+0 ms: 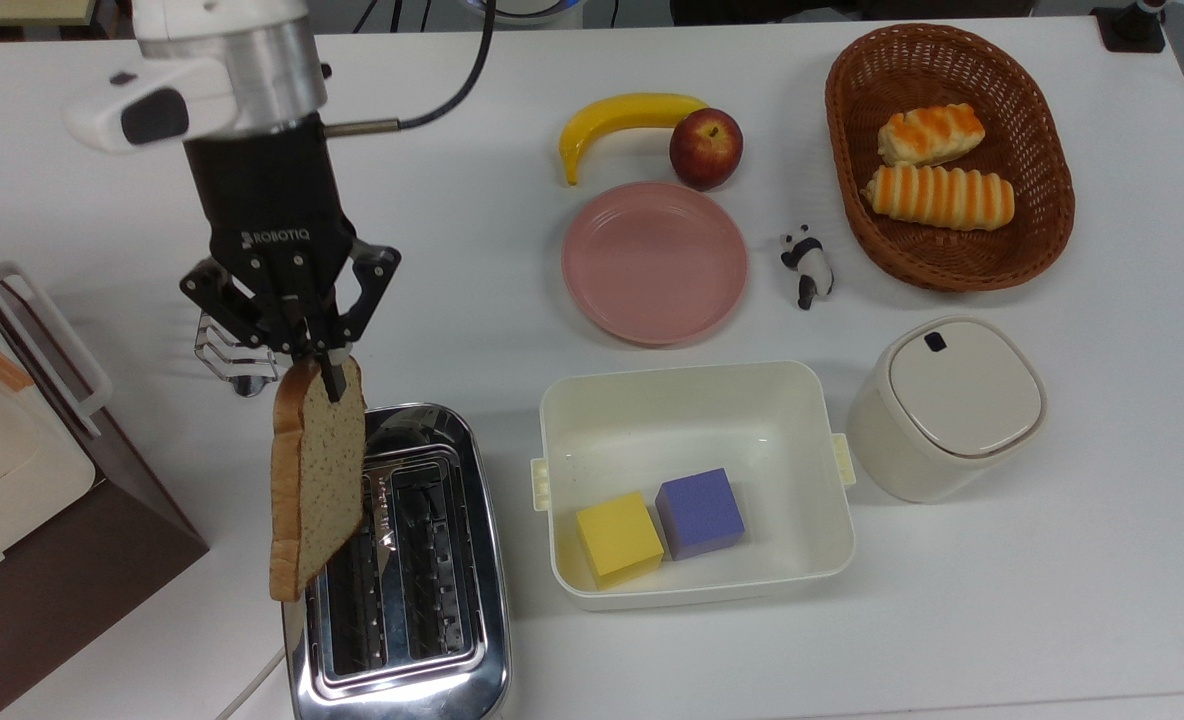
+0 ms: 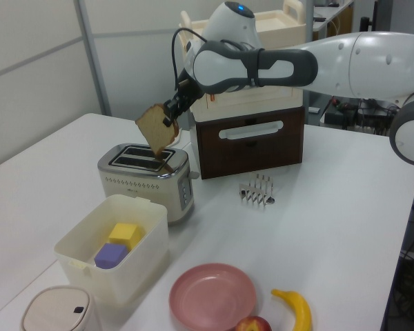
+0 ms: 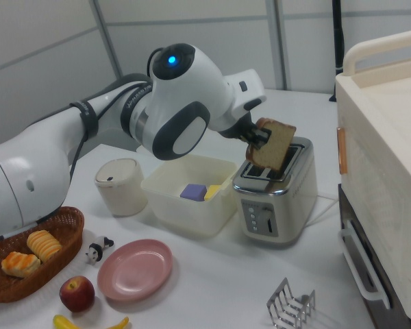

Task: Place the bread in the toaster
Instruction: 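Lower the bread slice into the toaster slot and open the gripper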

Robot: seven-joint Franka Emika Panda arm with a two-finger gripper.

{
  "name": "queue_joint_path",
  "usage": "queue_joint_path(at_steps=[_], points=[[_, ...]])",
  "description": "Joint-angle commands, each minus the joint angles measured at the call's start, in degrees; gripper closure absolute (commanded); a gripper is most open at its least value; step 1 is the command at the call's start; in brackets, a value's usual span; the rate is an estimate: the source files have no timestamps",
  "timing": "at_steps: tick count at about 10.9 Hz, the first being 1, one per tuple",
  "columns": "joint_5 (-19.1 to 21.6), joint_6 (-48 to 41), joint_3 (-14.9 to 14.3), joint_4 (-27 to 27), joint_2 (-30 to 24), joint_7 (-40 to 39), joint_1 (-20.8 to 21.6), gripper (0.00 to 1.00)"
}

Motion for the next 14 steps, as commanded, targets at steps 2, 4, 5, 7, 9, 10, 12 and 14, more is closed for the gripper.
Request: queue_joint_path(at_steps=[2, 4, 5, 7, 9, 10, 12, 14], points=[[0.71, 0.58, -0.03, -3.25, -1.01, -0.52, 0.19, 1.00], [0.71, 0.58, -0.03, -3.87, -0.66, -1.23, 0.37, 1.00], [0.79, 0.58, -0.03, -3.87, -0.66, -1.14, 0.28, 0.97], [0.79, 0.58, -0.03, -3.96, -0.57, -1.14, 0.37, 0.78], [0.97, 0.58, -0.03, -3.96, -0.57, -0.97, 0.28, 0.64], [0.97, 0.58, -0.03, -3.87, -0.57, -0.96, 0.19, 0.64], [1.15, 0.58, -0.03, -3.69, -0.84, -0.79, 0.11, 0.62], [1.23, 0.58, -0.03, -3.52, -1.10, -0.79, -0.07, 0.61]])
